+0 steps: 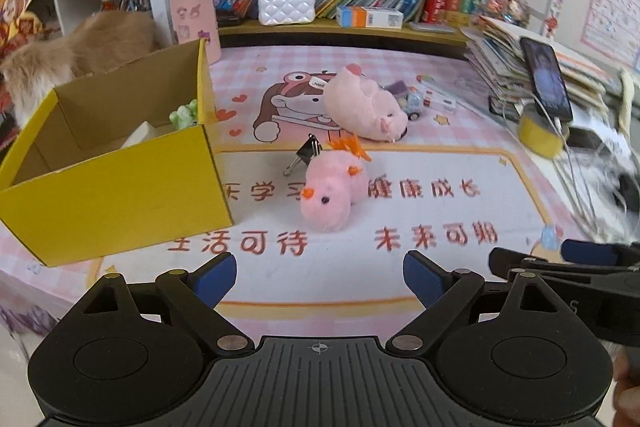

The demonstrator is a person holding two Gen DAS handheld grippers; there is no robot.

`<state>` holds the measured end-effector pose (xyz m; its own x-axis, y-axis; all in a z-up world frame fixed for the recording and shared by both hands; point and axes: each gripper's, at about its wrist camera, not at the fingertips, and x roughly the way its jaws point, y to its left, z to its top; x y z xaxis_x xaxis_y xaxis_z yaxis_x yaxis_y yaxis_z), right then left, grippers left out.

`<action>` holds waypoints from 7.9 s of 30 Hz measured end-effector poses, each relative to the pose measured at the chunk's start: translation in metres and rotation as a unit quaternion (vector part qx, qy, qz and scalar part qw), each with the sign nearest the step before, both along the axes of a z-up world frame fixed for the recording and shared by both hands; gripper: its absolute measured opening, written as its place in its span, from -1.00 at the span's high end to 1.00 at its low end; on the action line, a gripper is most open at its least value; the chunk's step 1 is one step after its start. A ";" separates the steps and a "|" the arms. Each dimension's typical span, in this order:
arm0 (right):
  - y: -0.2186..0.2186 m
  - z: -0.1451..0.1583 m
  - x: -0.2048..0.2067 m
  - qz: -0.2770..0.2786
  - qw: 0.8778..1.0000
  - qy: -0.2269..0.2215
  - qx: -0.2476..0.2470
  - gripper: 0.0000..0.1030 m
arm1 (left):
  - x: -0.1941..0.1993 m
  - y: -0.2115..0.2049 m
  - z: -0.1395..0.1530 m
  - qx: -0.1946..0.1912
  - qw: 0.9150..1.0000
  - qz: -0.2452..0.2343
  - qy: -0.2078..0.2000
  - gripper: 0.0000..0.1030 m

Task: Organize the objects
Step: 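Withdraw both open tools from the box toward the pink plush pigs, then grasp the small pink plush chick with the left tool while the right tool grasps the large pink pig, then lift both pink plush toys and carry them over the yellow box, then open the left tool to drop the chick while the right tool releases the pig into the box, then withdraw both open tools from the box toward the remaining table items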

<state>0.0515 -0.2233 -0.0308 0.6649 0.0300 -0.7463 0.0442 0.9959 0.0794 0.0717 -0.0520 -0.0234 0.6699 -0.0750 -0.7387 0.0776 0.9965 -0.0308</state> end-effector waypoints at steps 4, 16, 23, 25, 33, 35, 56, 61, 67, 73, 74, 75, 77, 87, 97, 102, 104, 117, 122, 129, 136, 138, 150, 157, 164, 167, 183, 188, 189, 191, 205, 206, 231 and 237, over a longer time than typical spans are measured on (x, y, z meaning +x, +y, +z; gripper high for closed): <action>-0.009 0.007 0.020 0.009 1.000 -0.012 0.019 -0.45 | 0.019 -0.007 0.000 -0.007 1.000 0.016 -0.006 -0.62; -0.033 0.017 0.083 0.022 0.999 -0.037 0.024 -0.45 | 0.089 -0.036 -0.026 0.029 0.999 0.044 0.005 -0.54; -0.041 0.018 0.107 0.033 0.999 -0.040 0.015 -0.45 | 0.114 -0.051 -0.049 0.049 0.997 0.044 0.031 -0.24; -0.044 0.018 0.112 0.036 0.998 -0.041 0.017 -0.45 | 0.117 -0.053 -0.054 0.053 0.997 0.038 0.037 0.00; -0.036 0.011 0.135 0.076 0.996 -0.041 0.019 -0.48 | 0.092 -0.037 -0.026 -0.005 0.999 0.045 0.024 0.02; -0.031 0.007 0.144 0.088 0.995 -0.043 0.023 -0.52 | 0.081 -0.029 -0.017 -0.021 0.998 0.052 0.026 0.02; 0.077 -0.054 0.241 0.294 0.939 -0.061 -0.165 -0.27 | 0.023 0.021 0.015 -0.051 0.985 0.160 0.026 0.02; 0.070 -0.041 0.230 0.277 0.949 -0.073 -0.132 -0.09 | 0.018 0.024 0.017 -0.051 0.985 0.161 0.022 0.02; 0.053 -0.005 0.192 0.246 0.961 -0.097 -0.074 -0.08 | 0.012 0.031 0.021 -0.057 0.986 0.155 0.009 0.02; 0.047 0.028 0.145 0.229 0.967 -0.106 -0.034 -0.08 | 0.003 0.042 0.025 -0.066 0.988 0.140 -0.007 0.02; 0.048 0.032 0.136 0.228 0.967 -0.107 -0.032 -0.09 | 0.001 0.045 0.025 -0.067 0.989 0.136 -0.009 0.02; 0.048 0.036 0.126 0.226 0.968 -0.108 -0.028 -0.09 | 0.000 0.047 0.026 -0.067 0.989 0.131 -0.010 0.02; 0.050 0.044 0.108 0.218 0.969 -0.111 -0.017 -0.09 | -0.004 0.053 0.027 -0.067 0.990 0.120 -0.014 0.02; 0.069 0.051 0.027 0.142 0.986 -0.087 0.017 -0.09 | -0.035 0.097 0.025 -0.071 0.992 0.100 -0.026 0.02; 0.123 0.028 -0.030 0.154 0.988 -0.012 0.032 -0.09 | -0.085 0.148 0.020 -0.070 0.992 0.098 -0.025 0.02; 0.159 0.025 -0.055 0.179 0.984 -0.010 0.025 -0.09 | -0.105 0.171 0.019 -0.068 0.993 0.098 -0.024 0.02; 0.171 0.025 -0.065 0.186 0.982 -0.010 0.024 -0.10 | -0.113 0.181 0.019 -0.067 0.992 0.101 -0.025 0.02; 0.233 0.031 -0.095 0.213 0.976 -0.020 0.031 -0.10 | -0.153 0.238 0.025 -0.066 0.988 0.128 -0.052 0.02; 0.243 0.034 -0.098 0.214 0.976 -0.021 0.029 -0.10 | -0.157 0.249 0.028 -0.071 0.987 0.133 -0.062 0.02; 0.246 0.039 -0.099 0.205 0.978 -0.022 0.024 -0.10 | -0.154 0.252 0.030 -0.081 0.986 0.126 -0.071 0.02; 0.245 0.037 -0.089 0.208 0.978 -0.023 0.018 -0.10 | -0.142 0.247 0.033 -0.085 0.985 0.125 -0.079 0.02; 0.245 0.037 -0.084 0.208 0.978 -0.024 0.020 -0.10 | -0.136 0.246 0.036 -0.084 0.985 0.124 -0.082 0.02; 0.244 0.085 0.003 0.202 0.973 -0.104 0.052 -0.11 | -0.067 0.240 0.072 -0.061 0.981 0.130 -0.131 0.02; 0.251 0.094 0.082 0.213 0.968 -0.121 0.050 -0.13 | -0.012 0.232 0.073 -0.030 0.979 0.139 -0.143 0.01; 0.271 0.070 0.157 0.257 0.963 -0.075 0.037 -0.13 | 0.036 0.227 0.046 0.000 0.983 0.154 -0.099 0.01; 0.284 0.056 0.183 0.286 0.956 -0.036 0.044 -0.14 | 0.049 0.224 0.041 0.020 0.983 0.157 -0.091 0.00; 0.295 0.055 0.212 0.310 0.947 -0.037 0.082 -0.39 | 0.057 0.225 0.047 0.000 0.979 0.179 -0.098 -0.09; 0.277 0.072 0.190 0.285 0.952 -0.067 0.092 -0.38 | 0.044 0.227 0.060 -0.002 0.976 0.182 -0.118 -0.20; 0.273 0.076 0.183 0.281 0.952 -0.072 0.094 -0.38 | 0.040 0.227 0.063 -0.003 0.976 0.182 -0.122 -0.25; 0.266 0.083 0.171 0.275 0.953 -0.083 0.098 -0.38 | 0.032 0.228 0.068 -0.005 0.975 0.182 -0.130 -0.32; 0.247 0.091 0.054 0.232 0.961 -0.140 0.048 -0.38 | -0.037 0.244 0.064 -0.018 0.972 0.199 -0.127 -0.60; 0.246 0.088 0.047 0.230 0.962 -0.137 0.045 -0.38 | -0.043 0.245 0.062 -0.019 0.972 0.200 -0.123 -0.60; 0.230 0.035 -0.108 0.171 0.982 -0.080 0.007 -0.39 | -0.157 0.229 0.031 -0.008 0.987 0.149 -0.066 -0.65; 0.213 0.031 -0.121 0.133 0.989 -0.059 0.008 -0.40 | -0.161 0.216 0.024 -0.020 0.993 0.109 -0.051 -0.66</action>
<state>-0.0693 -0.0099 0.0001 0.7145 0.2276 -0.6616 -0.2306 0.9694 0.0845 -0.0891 0.1636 0.0010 0.7452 0.0519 -0.6648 -0.1346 0.9881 -0.0738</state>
